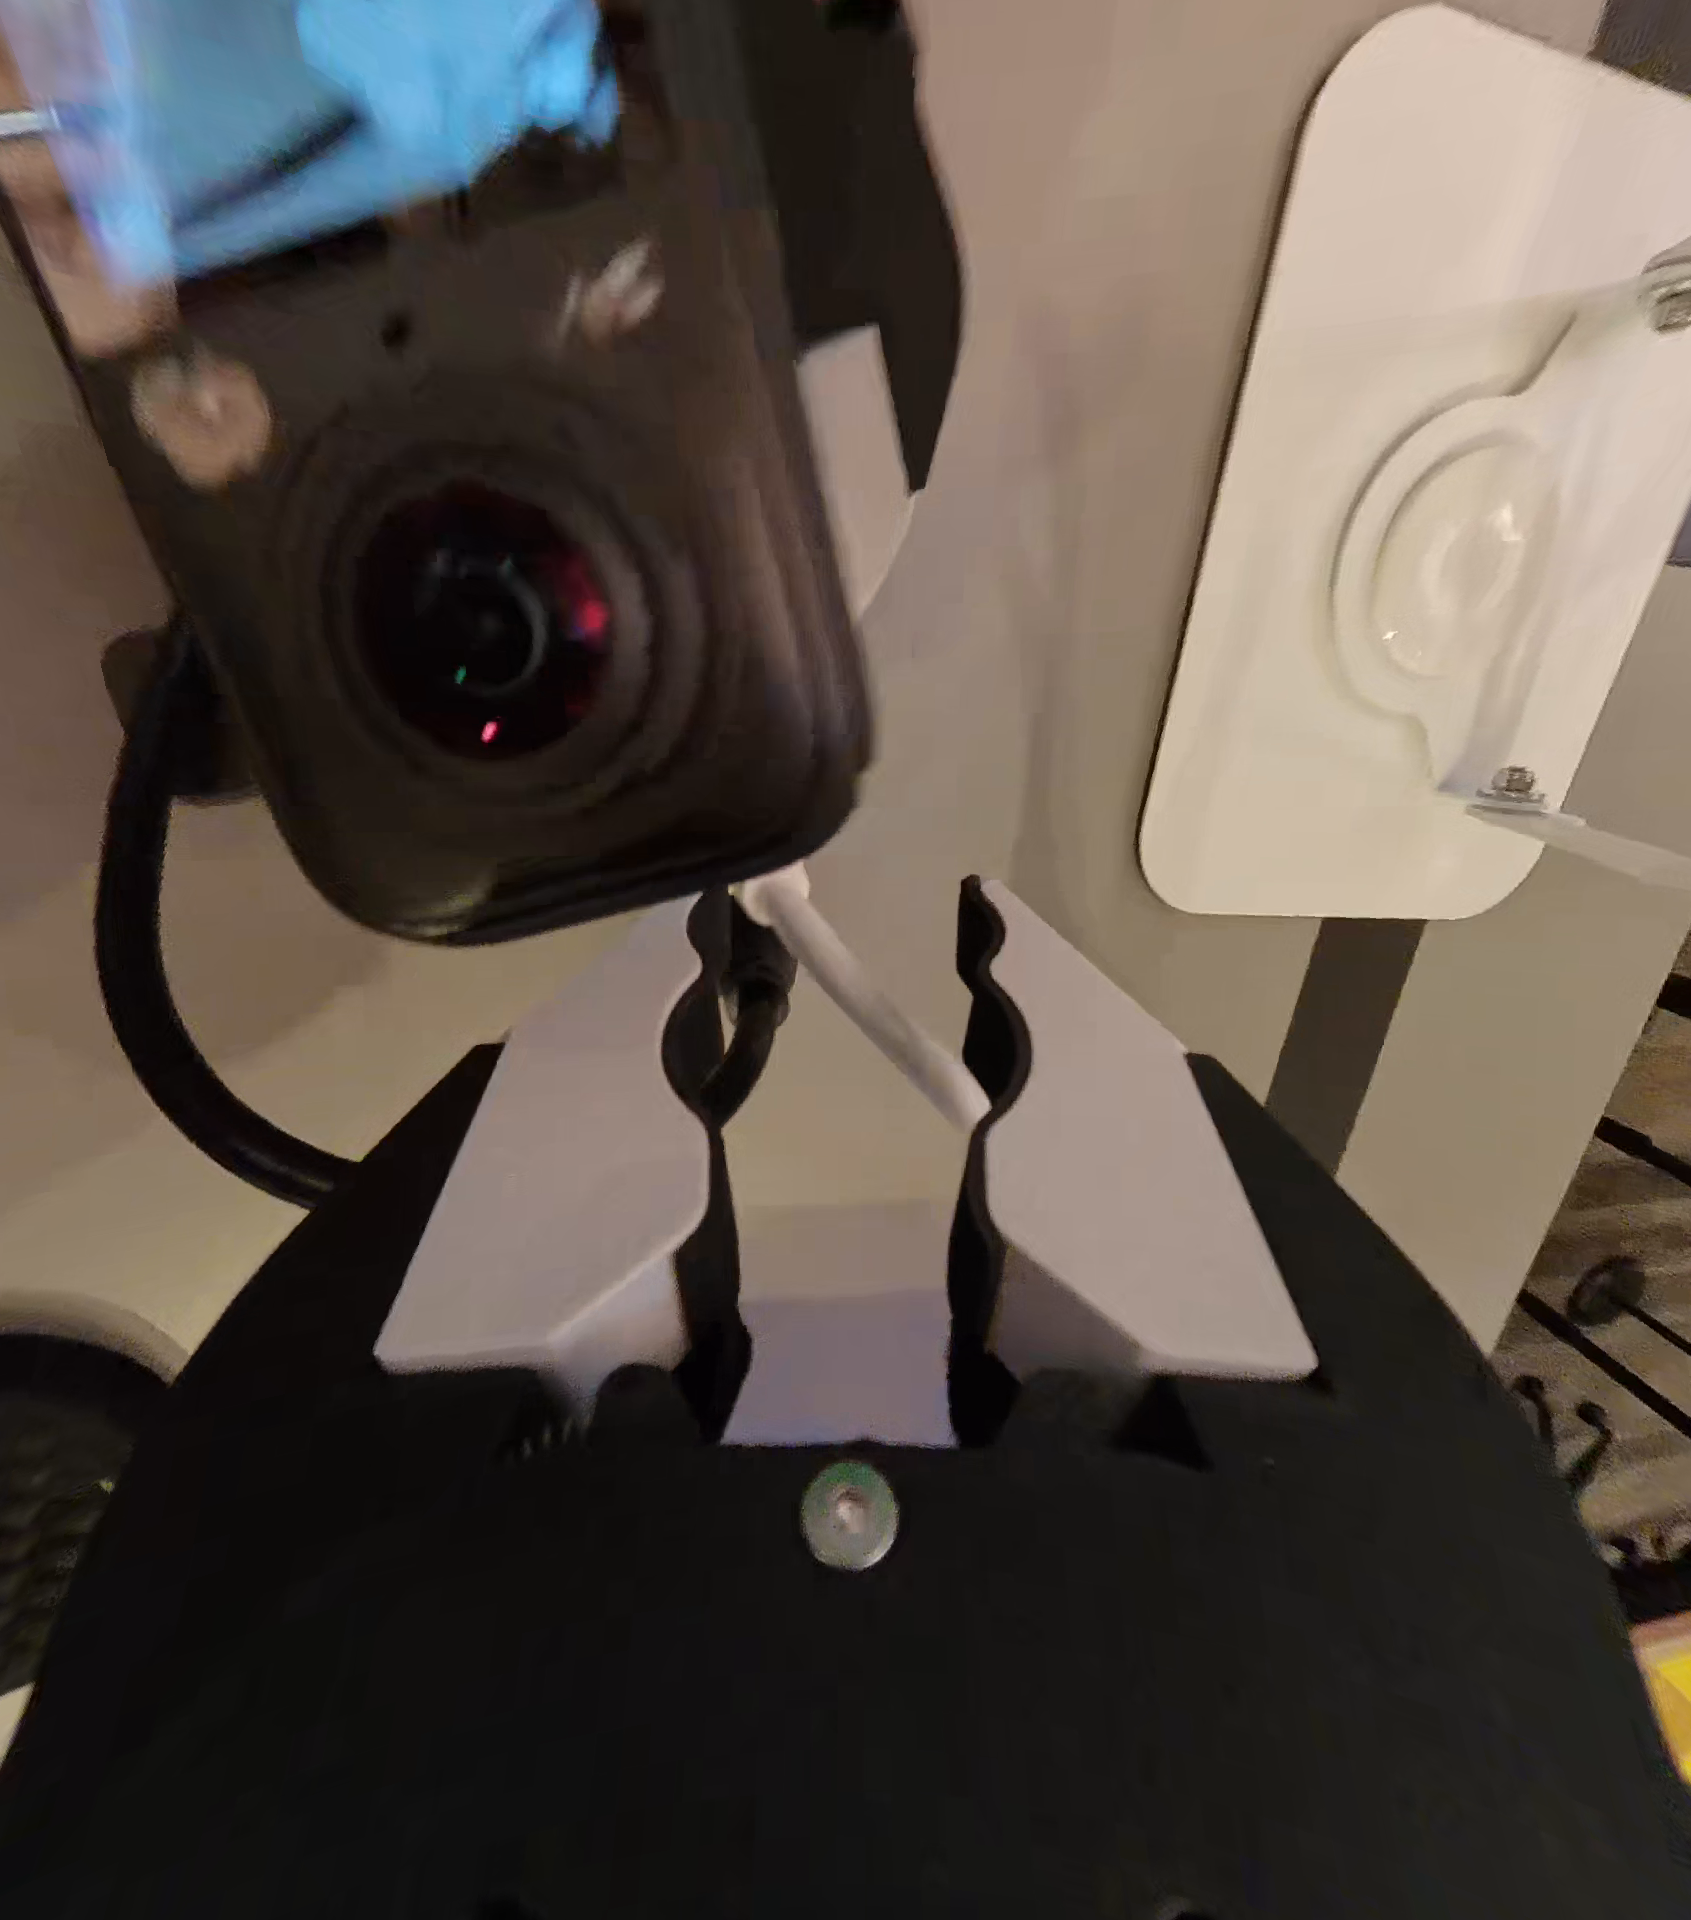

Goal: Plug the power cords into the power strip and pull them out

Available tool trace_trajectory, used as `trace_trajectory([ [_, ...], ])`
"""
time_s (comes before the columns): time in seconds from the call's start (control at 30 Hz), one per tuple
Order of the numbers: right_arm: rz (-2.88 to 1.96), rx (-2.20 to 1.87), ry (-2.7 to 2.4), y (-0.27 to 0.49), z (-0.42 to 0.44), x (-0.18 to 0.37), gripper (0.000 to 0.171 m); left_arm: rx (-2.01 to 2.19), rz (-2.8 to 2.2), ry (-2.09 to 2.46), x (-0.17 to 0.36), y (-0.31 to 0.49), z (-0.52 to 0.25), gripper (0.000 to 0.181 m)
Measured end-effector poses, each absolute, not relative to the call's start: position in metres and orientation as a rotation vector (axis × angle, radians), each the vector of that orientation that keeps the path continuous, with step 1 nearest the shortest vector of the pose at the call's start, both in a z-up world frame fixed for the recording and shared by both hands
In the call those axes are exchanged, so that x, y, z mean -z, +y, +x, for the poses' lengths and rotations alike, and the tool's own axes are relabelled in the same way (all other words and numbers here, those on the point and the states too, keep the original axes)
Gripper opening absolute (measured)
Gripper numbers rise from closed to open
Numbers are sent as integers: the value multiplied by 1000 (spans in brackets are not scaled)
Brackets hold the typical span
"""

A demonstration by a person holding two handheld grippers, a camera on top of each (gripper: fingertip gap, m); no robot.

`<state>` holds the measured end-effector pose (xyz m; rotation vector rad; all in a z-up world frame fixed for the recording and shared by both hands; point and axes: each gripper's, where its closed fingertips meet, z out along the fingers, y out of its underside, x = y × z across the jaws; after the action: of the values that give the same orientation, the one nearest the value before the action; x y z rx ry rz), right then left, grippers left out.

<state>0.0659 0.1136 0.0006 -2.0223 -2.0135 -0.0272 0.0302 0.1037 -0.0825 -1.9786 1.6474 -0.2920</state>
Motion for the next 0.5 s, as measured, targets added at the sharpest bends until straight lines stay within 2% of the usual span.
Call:
trace_trajectory([
  [0.17,-2134,-253,-1799,131,40,-37,34,286,-1966,1645,81,104,30,50],
  [0.33,-2276,-332,-1838,123,43,0,32,289,-1958,1647,81,104,29,50],
  [0.43,-2278,-326,-1948,108,48,20,39,297,-1947,1661,81,103,30,51],
  [0.5,-2262,-303,-1987,106,49,24,38,303,-1945,1662,83,101,31,51],
])
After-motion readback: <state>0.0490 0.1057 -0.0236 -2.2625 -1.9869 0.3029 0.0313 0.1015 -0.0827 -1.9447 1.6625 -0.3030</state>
